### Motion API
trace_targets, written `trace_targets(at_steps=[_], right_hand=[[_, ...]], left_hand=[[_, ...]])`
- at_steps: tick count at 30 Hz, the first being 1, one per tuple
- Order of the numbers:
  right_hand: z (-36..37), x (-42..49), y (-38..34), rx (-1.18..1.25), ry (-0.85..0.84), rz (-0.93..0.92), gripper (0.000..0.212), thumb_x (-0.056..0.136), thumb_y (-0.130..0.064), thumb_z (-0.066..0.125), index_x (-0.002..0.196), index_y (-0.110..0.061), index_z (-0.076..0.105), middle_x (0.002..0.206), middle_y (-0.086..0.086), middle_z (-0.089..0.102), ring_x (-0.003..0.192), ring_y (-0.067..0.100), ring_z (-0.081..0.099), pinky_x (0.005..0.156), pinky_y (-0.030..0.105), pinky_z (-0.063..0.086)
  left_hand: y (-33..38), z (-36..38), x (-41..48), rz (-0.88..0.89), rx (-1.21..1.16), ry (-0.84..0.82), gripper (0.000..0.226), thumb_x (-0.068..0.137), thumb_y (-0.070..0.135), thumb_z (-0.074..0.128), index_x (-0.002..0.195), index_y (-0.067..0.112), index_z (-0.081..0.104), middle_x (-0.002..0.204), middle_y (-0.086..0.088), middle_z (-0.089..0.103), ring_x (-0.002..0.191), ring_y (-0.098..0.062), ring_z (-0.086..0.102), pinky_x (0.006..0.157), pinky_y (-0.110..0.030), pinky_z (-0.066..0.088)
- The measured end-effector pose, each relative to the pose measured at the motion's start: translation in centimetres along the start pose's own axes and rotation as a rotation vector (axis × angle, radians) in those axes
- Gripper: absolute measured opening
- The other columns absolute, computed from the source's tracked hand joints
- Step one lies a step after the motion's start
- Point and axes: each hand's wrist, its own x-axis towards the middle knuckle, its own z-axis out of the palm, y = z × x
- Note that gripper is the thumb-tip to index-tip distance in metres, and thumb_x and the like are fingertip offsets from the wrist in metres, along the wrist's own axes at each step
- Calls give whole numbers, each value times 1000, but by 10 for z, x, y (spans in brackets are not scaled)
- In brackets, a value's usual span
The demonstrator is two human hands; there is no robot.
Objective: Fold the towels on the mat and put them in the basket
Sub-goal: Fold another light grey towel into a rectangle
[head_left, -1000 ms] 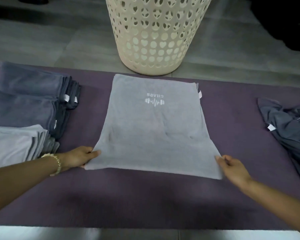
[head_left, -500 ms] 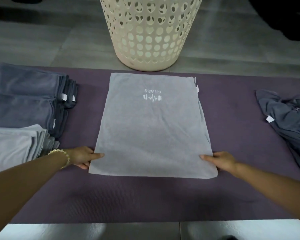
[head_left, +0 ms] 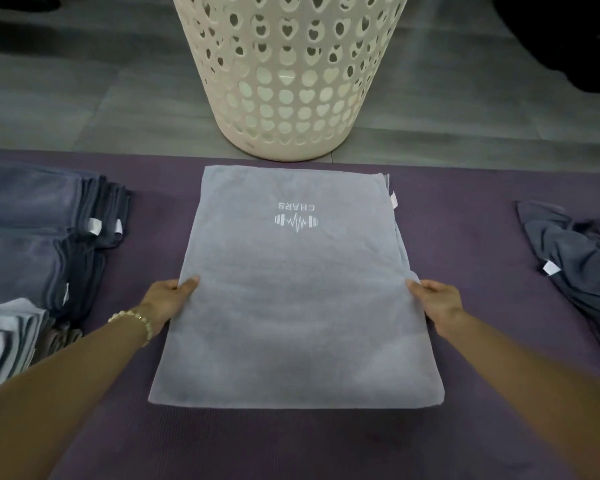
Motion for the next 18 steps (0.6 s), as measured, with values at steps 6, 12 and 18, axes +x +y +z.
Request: trace_targets(at_steps=[6, 12, 18], right_hand=[[-12, 1, 0, 32, -153, 75, 25, 83, -27, 73, 98, -7, 68, 103, 10, 69, 91, 22, 64, 82, 33, 52], [-8, 17, -16, 42, -157, 44, 38, 85, -22, 71, 118, -4, 63, 117, 13, 66, 107, 28, 63, 96, 40, 50], [-16, -10, -4, -92, -279, 57, 32, 82, -30, 73, 101, -6, 64, 108, 8, 68, 92, 21, 64, 78, 32, 52]], left_hand=[[-3, -10, 4, -56, -45, -185, 39, 87, 38, 64, 105, 3, 67, 103, -13, 71, 96, -29, 67, 91, -43, 51], [0, -7, 9, -23, -92, -95, 39, 90, 33, 61, 112, 2, 64, 113, -15, 67, 103, -32, 64, 98, -47, 48], [6, -16, -15, -92, 230, -261, 43, 84, 46, 65, 104, 8, 67, 102, -6, 71, 91, -21, 67, 73, -30, 55]])
